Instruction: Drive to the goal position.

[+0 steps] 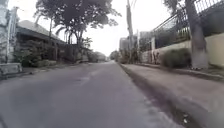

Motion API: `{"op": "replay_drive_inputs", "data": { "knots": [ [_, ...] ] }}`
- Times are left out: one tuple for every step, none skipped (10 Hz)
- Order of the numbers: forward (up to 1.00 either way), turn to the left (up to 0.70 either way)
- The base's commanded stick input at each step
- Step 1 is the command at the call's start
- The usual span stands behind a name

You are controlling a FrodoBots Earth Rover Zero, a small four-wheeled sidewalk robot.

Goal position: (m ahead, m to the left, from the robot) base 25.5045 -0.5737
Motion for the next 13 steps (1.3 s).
{"op": "replay_drive_inputs", "data": {
  "knots": [
    [1.0, 0.06],
    [1.0, 0.06],
    [1.0, 0.06],
    [1.0, -0.22],
    [1.0, -0.34],
    [1.0, -0.08],
    [1.0, 0.06],
    [1.0, 0.06],
    [1.0, 0.06],
    [1.0, 0.06],
    [1.0, 0.06],
    [1.0, 0.06],
    [1.0, 0.06]
  ]
}}
